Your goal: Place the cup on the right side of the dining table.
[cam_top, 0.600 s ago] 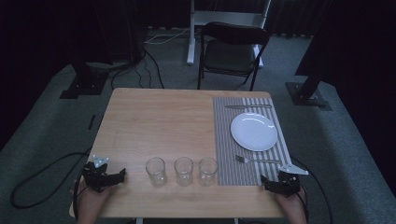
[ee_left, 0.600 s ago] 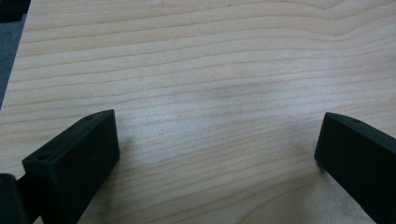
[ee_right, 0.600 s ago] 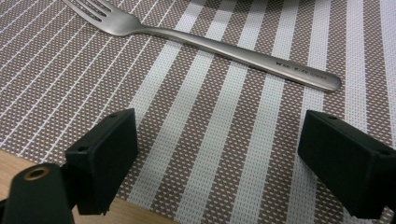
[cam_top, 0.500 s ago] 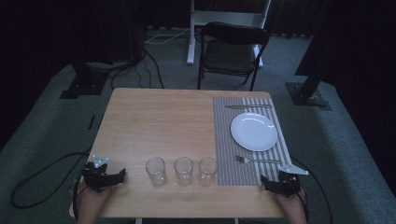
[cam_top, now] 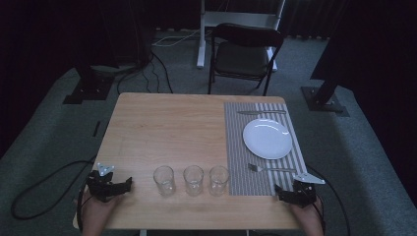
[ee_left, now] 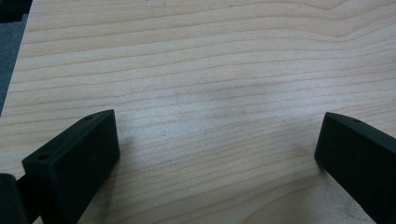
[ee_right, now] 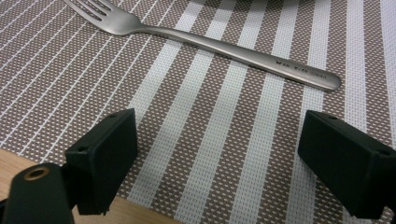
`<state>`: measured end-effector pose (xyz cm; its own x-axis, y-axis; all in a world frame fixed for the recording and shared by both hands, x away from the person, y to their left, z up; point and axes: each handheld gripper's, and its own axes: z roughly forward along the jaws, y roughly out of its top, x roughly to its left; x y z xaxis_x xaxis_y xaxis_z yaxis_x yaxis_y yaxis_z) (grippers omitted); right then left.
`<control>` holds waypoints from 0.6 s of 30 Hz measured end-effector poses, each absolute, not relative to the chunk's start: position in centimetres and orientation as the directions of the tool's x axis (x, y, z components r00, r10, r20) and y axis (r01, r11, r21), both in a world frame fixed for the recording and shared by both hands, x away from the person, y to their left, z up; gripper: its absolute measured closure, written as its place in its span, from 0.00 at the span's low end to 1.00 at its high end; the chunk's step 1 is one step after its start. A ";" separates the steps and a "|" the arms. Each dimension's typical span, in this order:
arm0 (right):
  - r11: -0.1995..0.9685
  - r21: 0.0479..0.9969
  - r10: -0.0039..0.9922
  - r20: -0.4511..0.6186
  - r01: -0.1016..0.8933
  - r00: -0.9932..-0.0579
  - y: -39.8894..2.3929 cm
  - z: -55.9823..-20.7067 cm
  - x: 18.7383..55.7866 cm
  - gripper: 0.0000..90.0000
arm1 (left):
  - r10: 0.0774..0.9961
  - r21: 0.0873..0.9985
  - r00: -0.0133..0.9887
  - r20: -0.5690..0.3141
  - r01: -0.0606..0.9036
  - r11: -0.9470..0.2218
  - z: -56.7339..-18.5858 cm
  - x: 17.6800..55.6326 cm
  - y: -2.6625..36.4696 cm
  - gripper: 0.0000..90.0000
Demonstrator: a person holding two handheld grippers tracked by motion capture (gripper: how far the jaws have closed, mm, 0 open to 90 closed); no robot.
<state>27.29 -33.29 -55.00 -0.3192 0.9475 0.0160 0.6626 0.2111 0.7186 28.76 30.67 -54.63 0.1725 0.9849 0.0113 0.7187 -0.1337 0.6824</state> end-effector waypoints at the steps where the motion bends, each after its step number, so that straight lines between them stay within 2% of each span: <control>1: 0.211 0.719 0.948 0.016 0.662 -0.318 -33.3 -55.0 27.3 0.13 | 0.985 0.682 0.172 0.011 0.719 -0.134 -54.6 28.8 30.7 0.00; 11: 0.226 0.701 0.947 0.007 0.677 -0.322 -33.2 -54.6 27.4 0.15 | 0.985 0.682 0.172 0.011 0.719 -0.134 -54.6 28.8 30.7 0.00; 18: 0.204 0.703 0.937 0.062 0.682 -0.344 -33.4 -54.2 27.0 0.15 | 0.985 0.682 0.172 0.012 0.719 -0.134 -54.6 28.8 30.7 0.00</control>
<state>26.99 -33.42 -54.22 -0.3438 0.9370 0.0619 0.6816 0.2036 0.7029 28.77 30.67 -54.63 0.1724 0.9850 0.0116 0.7188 -0.1339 0.6822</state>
